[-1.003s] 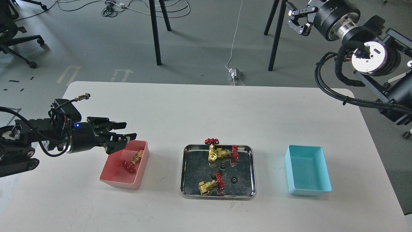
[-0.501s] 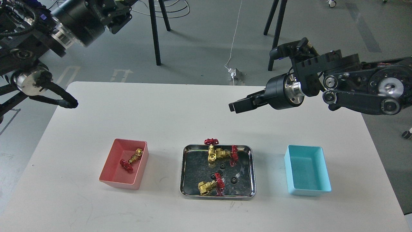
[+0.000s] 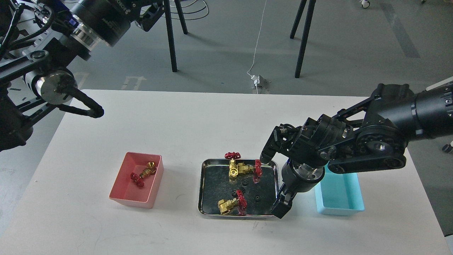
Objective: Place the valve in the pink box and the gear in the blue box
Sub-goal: 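Grasp a small brass fitting on the tray with the right gripper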
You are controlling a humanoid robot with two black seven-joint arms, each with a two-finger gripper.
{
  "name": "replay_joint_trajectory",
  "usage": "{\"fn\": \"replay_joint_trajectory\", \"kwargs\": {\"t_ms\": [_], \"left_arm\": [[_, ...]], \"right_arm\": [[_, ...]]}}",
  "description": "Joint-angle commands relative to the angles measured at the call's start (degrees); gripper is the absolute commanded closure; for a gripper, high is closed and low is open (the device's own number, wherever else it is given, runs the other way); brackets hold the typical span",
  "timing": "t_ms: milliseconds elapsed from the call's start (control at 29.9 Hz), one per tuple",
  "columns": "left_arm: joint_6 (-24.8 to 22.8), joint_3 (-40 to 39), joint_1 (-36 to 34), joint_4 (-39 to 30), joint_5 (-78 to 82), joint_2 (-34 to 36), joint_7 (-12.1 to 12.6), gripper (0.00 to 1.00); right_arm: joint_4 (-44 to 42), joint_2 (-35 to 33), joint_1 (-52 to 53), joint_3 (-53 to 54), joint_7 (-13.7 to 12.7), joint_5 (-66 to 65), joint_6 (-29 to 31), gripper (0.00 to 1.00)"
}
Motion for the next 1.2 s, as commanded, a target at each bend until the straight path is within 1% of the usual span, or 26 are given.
{"fn": "replay_joint_trajectory", "kwargs": {"t_ms": [0, 67, 167, 401, 802, 1170], "left_arm": [[0.06, -0.47, 1.21, -0.03, 0.03, -1.23, -0.01, 0.17], [0.06, -0.47, 1.74, -0.03, 0.03, -1.41, -0.01, 0.17], [-0.03, -0.55, 2.79, -0.03, 0.12, -1.50, -0.01, 0.17], [-0.29, -2.49, 4.29, 0.14, 0.12, -2.29, -0.01, 0.17], [-0.20, -2.75, 5.70, 0.32, 0.21, -3.43, -0.01, 0.17], [-0.29, -3.81, 7.63, 0.32, 0.30, -4.31, -0.01, 0.17]], "right_arm": [[-4.77, 4.45, -2.50, -0.26, 0.01, 0.00, -1.15, 0.39], [-7.40, 5.25, -3.74, -0.26, 0.01, 0.00, -2.73, 0.43], [-9.61, 5.25, -4.70, -0.35, -0.08, 0.09, -4.14, 0.46], [-10.58, 5.25, -5.67, -1.23, -0.08, 0.17, -4.32, 0.46], [-10.84, 5.25, -9.01, -1.40, -0.25, 0.09, -4.67, 0.47], [-14.45, 5.25, -10.77, -1.31, -0.25, 0.35, -7.66, 0.47]]}}
